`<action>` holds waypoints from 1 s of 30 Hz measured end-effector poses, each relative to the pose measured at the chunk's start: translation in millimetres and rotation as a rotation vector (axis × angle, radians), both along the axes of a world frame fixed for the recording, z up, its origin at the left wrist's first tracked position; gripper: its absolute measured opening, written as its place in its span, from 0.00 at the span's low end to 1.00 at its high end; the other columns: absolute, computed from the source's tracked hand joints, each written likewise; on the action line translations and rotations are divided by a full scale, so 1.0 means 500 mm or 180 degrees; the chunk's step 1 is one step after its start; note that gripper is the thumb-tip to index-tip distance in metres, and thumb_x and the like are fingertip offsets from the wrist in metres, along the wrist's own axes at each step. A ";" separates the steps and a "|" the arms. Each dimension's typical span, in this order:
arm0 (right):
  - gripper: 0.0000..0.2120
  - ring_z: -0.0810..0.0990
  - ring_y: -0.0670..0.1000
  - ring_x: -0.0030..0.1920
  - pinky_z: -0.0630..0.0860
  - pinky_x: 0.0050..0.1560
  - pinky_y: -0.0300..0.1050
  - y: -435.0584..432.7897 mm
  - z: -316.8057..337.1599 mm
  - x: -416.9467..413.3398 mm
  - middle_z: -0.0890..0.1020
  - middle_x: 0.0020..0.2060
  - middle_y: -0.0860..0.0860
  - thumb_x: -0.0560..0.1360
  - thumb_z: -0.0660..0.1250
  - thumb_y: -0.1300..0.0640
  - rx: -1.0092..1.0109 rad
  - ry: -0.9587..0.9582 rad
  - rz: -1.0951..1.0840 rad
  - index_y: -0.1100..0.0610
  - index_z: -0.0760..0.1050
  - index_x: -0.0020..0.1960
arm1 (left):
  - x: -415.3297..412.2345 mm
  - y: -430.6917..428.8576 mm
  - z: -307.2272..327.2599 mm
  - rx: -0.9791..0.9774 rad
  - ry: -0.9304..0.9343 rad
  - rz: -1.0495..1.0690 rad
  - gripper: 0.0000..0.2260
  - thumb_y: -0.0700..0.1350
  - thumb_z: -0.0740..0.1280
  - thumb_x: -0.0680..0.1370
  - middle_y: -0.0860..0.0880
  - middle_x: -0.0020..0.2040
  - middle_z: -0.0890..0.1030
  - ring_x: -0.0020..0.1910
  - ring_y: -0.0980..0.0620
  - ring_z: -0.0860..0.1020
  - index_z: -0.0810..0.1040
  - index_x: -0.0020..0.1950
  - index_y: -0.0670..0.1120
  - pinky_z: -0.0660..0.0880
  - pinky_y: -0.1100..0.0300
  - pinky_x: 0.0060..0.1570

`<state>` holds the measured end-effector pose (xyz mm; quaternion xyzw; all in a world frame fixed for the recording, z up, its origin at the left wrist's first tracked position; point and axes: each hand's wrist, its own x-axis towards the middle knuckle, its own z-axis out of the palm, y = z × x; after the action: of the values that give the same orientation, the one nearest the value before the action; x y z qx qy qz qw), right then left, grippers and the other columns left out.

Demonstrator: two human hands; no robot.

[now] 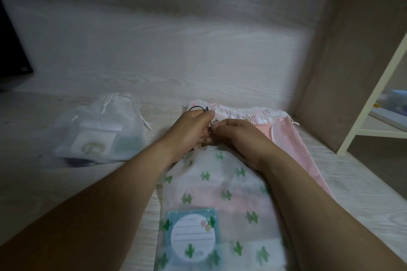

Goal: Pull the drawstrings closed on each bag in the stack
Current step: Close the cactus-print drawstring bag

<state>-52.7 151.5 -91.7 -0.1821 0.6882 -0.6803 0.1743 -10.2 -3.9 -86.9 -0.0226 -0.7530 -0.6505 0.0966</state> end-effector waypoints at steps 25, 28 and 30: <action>0.16 0.81 0.51 0.40 0.80 0.46 0.40 -0.019 -0.001 0.023 0.85 0.37 0.53 0.77 0.68 0.70 0.0128 0.0403 0.0293 0.56 0.86 0.36 | 0.005 0.010 0.017 0.0203 0.0267 -0.0311 0.18 0.52 0.55 0.87 0.44 0.53 0.87 0.49 0.48 0.87 0.80 0.68 0.48 0.82 0.52 0.45; 0.16 0.82 0.55 0.46 0.79 0.55 0.46 -0.018 0.003 0.030 0.85 0.46 0.61 0.78 0.67 0.70 0.0073 0.0514 0.0571 0.55 0.86 0.37 | 0.006 0.011 0.016 0.0172 0.0292 -0.0258 0.17 0.52 0.56 0.87 0.45 0.53 0.87 0.51 0.44 0.86 0.78 0.70 0.51 0.78 0.35 0.55; 0.12 0.82 0.53 0.46 0.77 0.55 0.46 -0.017 0.003 0.030 0.85 0.44 0.61 0.79 0.69 0.66 0.0187 0.0617 0.0690 0.58 0.85 0.38 | 0.003 0.004 0.019 0.0346 0.0285 -0.0186 0.17 0.54 0.56 0.87 0.44 0.52 0.88 0.52 0.43 0.86 0.78 0.70 0.53 0.78 0.37 0.57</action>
<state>-37.5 143.1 -90.1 -0.3150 0.6977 -0.6163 0.1847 -8.9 -2.2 -77.3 -0.0684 -0.7105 -0.6913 0.1122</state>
